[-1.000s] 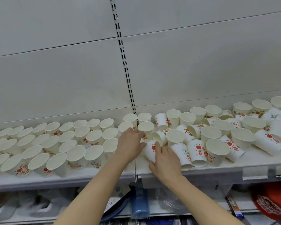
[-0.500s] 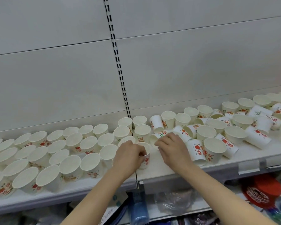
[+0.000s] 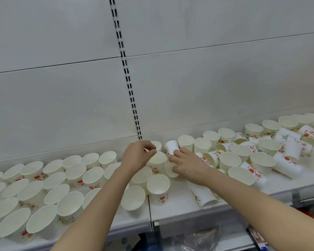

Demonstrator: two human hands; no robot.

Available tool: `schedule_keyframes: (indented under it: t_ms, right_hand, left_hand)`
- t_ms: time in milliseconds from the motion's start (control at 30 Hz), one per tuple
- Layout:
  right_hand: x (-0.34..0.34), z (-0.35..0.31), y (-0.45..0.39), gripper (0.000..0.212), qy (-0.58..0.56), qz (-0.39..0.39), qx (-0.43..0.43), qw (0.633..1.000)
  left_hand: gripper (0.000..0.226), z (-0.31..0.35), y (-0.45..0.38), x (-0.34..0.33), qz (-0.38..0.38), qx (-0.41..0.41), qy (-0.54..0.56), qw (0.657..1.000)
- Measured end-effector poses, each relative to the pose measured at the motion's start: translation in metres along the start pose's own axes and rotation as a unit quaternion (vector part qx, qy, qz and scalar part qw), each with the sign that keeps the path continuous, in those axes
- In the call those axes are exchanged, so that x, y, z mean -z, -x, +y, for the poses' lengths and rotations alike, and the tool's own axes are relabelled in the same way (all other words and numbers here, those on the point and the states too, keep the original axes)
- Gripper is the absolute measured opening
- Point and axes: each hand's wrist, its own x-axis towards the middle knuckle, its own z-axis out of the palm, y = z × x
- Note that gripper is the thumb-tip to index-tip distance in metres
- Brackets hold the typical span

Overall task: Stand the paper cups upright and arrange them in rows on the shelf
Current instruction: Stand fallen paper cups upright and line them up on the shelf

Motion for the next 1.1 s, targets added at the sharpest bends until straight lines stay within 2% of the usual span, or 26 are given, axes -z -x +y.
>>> schedule_keyframes:
  t_ms: [133,200,267,333,433,500,567,667,767,833,967,1100]
  right_hand:
    - [0.0,0.022,0.016,0.011,-0.1,0.112,-0.069,0.986]
    - [0.002,0.034,0.024,0.004,-0.184,0.169,-0.137,0.959]
    - [0.005,0.045,0.032,0.009,-0.255,0.202,-0.209,0.922]
    - [0.005,0.056,0.041,0.016,-0.29,0.21,-0.265,0.895]
    - [0.006,0.07,0.05,0.015,-0.289,0.212,-0.311,0.88]
    - [0.005,0.077,0.052,0.013,-0.294,0.215,-0.323,0.874]
    - [0.002,0.081,0.052,0.011,-0.301,0.219,-0.327,0.869]
    - [-0.004,0.084,0.049,0.011,-0.31,0.219,-0.324,0.867]
    - [-0.01,0.084,0.045,0.012,-0.307,0.214,-0.317,0.871]
    - [-0.013,0.082,0.041,0.011,-0.305,0.214,-0.301,0.878]
    - [-0.02,0.075,0.03,0.005,-0.277,0.193,-0.217,0.916]
    - [-0.034,0.069,0.016,0.007,-0.229,0.126,-0.147,0.954]
  left_hand:
    - [0.021,0.012,-0.052,-0.026,0.01,-0.01,-0.052,0.999]
    - [0.03,0.019,-0.074,-0.047,-0.025,-0.025,-0.101,0.994]
    - [0.035,0.025,-0.09,-0.069,-0.073,-0.038,-0.172,0.982]
    - [0.038,0.028,-0.098,-0.086,-0.112,-0.042,-0.238,0.964]
    - [0.066,0.025,-0.102,-0.102,-0.155,-0.006,-0.261,0.953]
    - [0.08,0.023,-0.103,-0.108,-0.158,0.01,-0.274,0.949]
    - [0.084,0.025,-0.105,-0.11,-0.149,0.017,-0.287,0.946]
    - [0.071,0.029,-0.108,-0.103,-0.116,0.013,-0.279,0.953]
    - [0.029,0.033,-0.107,-0.092,-0.061,-0.006,-0.223,0.973]
    - [0.015,0.032,-0.105,-0.087,-0.034,-0.021,-0.2,0.979]
    - [0.011,0.025,-0.094,-0.086,-0.03,-0.05,-0.209,0.976]
    - [0.02,0.016,-0.084,-0.075,-0.042,-0.05,-0.199,0.978]
